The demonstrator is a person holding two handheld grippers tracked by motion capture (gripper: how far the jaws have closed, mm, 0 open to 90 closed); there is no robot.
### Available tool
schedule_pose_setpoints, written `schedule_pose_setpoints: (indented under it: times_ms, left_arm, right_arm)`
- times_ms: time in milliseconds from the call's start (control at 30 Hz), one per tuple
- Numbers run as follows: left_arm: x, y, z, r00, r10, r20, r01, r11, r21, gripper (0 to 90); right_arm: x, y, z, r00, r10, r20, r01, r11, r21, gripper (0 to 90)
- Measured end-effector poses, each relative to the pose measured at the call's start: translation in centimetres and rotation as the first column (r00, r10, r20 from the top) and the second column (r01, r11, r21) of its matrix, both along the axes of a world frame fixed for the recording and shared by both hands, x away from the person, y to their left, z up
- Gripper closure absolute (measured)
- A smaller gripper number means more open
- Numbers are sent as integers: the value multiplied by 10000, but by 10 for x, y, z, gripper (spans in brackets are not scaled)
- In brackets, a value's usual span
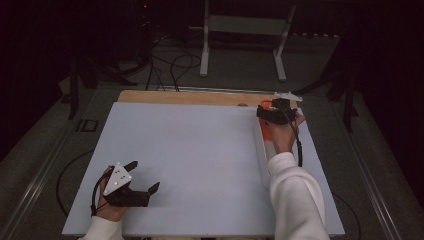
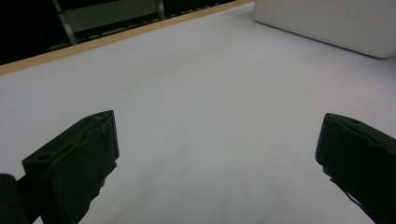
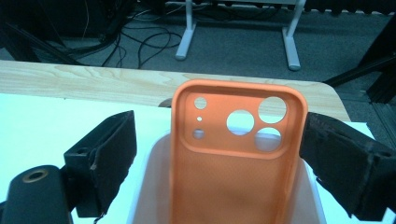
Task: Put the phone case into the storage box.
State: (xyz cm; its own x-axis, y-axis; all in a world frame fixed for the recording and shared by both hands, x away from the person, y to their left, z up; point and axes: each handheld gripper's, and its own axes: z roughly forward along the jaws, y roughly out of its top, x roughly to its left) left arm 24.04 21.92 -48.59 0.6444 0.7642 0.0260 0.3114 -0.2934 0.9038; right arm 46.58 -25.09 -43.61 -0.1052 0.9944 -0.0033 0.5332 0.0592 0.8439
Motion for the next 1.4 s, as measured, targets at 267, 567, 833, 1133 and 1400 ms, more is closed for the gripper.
schedule_pose_setpoints:
  times_ms: [267, 567, 833, 1133, 1400]
  left_arm:
    - [0, 0, 0, 10000, 2, -18, -1, 10000, 28, 1]
    - [0, -1, 0, 10000, -23, -40, 23, 10000, 12, 1]
    - [1, -2, -1, 9999, -89, -113, 89, 10000, 2, 1]
    - [1, -1, 0, 9999, -92, -126, 91, 9999, -59, 1]
    - [1, 1, 1, 9999, -3, -116, 1, 9999, -161, 1]
  right_arm:
    - [-10, 5, 9, 9989, 411, 233, -420, 9983, 398, 110]
    - [-28, 16, 15, 9898, 1421, -19, -1414, 9862, 863, 109]
    - [-56, 33, 21, 9641, 2656, 32, -2643, 9581, 1107, 103]
    - [-100, 48, 19, 9145, 4045, 130, -4032, 9079, 1142, 88]
    - [-151, 42, 11, 8849, 4574, 878, -4657, 8716, 1528, 89]
